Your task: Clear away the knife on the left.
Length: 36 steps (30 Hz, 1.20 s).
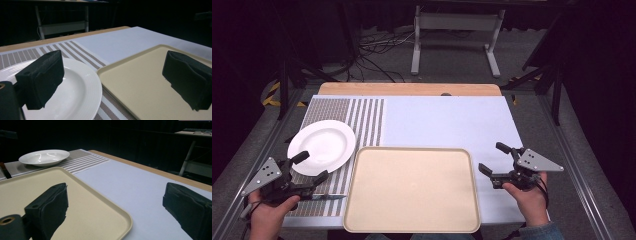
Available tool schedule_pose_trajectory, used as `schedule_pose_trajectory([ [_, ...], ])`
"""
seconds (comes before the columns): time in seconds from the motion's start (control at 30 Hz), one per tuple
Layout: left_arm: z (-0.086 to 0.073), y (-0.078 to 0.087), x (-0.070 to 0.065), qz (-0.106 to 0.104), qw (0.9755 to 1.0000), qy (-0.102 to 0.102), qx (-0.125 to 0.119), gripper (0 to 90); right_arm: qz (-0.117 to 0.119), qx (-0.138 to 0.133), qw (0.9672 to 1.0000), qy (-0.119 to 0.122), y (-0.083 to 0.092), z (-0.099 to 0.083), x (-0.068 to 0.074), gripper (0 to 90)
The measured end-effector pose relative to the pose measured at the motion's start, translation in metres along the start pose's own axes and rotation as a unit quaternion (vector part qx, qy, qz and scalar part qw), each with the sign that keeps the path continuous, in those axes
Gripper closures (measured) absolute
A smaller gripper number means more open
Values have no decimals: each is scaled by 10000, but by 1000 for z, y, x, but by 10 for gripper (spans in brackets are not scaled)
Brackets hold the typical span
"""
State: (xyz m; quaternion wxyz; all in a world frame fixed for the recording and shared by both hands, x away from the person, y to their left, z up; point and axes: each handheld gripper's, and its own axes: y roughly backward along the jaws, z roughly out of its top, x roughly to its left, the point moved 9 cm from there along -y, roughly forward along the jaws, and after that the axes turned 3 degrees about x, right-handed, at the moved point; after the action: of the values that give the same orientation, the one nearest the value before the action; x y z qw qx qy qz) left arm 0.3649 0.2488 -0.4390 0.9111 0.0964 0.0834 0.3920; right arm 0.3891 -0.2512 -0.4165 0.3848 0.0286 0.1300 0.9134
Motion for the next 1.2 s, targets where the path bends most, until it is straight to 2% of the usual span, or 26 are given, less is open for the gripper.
schedule_pose_trajectory([
  [0.1,-2,1,1,31,10000,-29,69,55,-4,-29,10000,25,0,1,-1,68],
  [0.2,-1,3,-3,-106,9998,108,89,83,-28,-15,10000,-4,0,1,-2,68],
  [0.33,1,3,-7,-258,9994,59,220,91,-6,-2,10000,34,-2,1,-1,68],
  [0.43,1,0,-11,-385,9978,-74,529,100,17,50,10000,33,-2,0,1,68],
  [0.53,-2,-2,-13,-414,9927,-461,1038,118,11,99,9999,13,-3,-2,0,67],
  [0.57,-4,-3,-13,-402,9880,-683,1328,119,5,115,9999,13,-3,-2,0,67],
  [0.6,-5,-3,-14,-436,9839,-803,1537,119,1,142,9999,15,-3,-4,0,67],
  [0.63,-5,-3,-14,-436,9839,-803,1537,119,1,142,9999,15,-3,-4,0,67],
  [0.7,-6,-1,-14,-530,9772,-977,1808,119,17,176,9998,6,-3,-6,1,67],
  [0.8,-5,2,-15,-692,9686,-1115,2110,119,14,201,9998,-11,-4,-8,0,67],
  [0.83,-5,4,-16,-756,9639,-1166,2272,119,20,217,9998,-13,-4,-8,0,67],
  [0.87,-5,4,-16,-756,9639,-1166,2272,120,20,217,9998,-13,-4,-8,0,67],
  [0.93,-6,6,-16,-820,9580,-1214,2465,122,17,221,9998,-9,-4,-9,0,67],
  [0.97,-6,6,-16,-845,9560,-1233,2525,123,21,220,9998,-8,-4,-9,0,67],
  [1.1,-7,8,-15,-945,9426,-1362,2900,125,35,239,9997,6,-4,-10,0,67],
  [1.13,-8,9,-15,-957,9377,-1406,3029,126,40,239,9997,3,-4,-10,0,67],
  [1.17,-8,9,-15,-979,9346,-1446,3098,127,45,239,9997,4,-4,-10,0,67],
  [1.2,-9,10,-15,-994,9302,-1502,3197,128,46,247,9997,3,-4,-10,0,67],
])
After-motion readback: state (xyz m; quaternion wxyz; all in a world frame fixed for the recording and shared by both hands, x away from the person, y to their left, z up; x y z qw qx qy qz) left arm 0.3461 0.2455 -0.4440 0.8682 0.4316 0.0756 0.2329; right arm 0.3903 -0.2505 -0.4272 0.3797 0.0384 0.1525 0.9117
